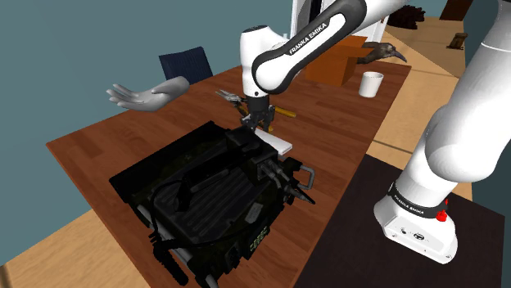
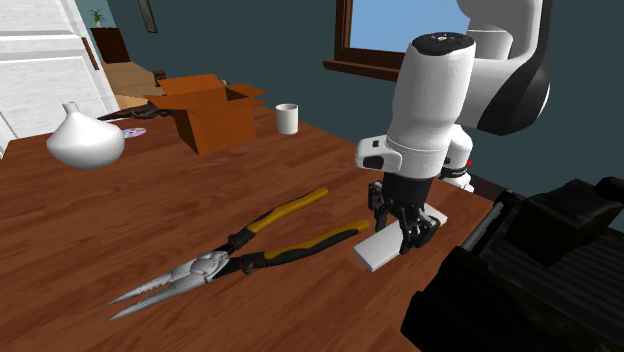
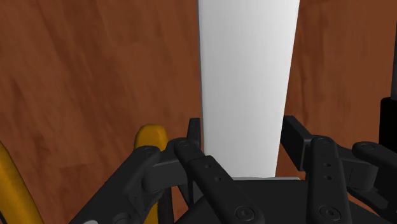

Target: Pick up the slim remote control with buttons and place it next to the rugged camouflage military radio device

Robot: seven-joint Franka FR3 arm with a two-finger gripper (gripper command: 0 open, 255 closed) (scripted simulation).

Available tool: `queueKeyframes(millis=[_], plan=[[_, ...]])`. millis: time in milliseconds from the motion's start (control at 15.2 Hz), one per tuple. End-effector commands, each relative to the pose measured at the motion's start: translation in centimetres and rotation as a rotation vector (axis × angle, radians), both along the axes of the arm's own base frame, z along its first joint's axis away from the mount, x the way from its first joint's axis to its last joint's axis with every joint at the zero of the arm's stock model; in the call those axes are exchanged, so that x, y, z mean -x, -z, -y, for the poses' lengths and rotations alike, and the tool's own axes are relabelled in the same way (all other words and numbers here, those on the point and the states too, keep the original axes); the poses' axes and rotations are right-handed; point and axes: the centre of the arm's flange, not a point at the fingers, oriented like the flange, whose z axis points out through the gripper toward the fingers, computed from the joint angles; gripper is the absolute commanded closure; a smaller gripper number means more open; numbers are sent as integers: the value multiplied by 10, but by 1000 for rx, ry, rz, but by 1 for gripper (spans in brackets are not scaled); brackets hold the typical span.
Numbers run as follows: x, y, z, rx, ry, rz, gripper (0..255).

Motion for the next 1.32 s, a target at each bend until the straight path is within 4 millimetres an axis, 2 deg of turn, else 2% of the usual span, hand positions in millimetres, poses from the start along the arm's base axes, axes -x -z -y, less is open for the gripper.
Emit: queueKeyframes(millis=[0,66,132,462,726,1254], plan=[[0,0,0,0,1,0,255],[0,0,0,0,1,0,255],[0,0,0,0,1,0,0],[0,0,0,0,1,0,0],[-1,-50,0,0,1,0,0],[-1,-50,0,0,1,0,0]])
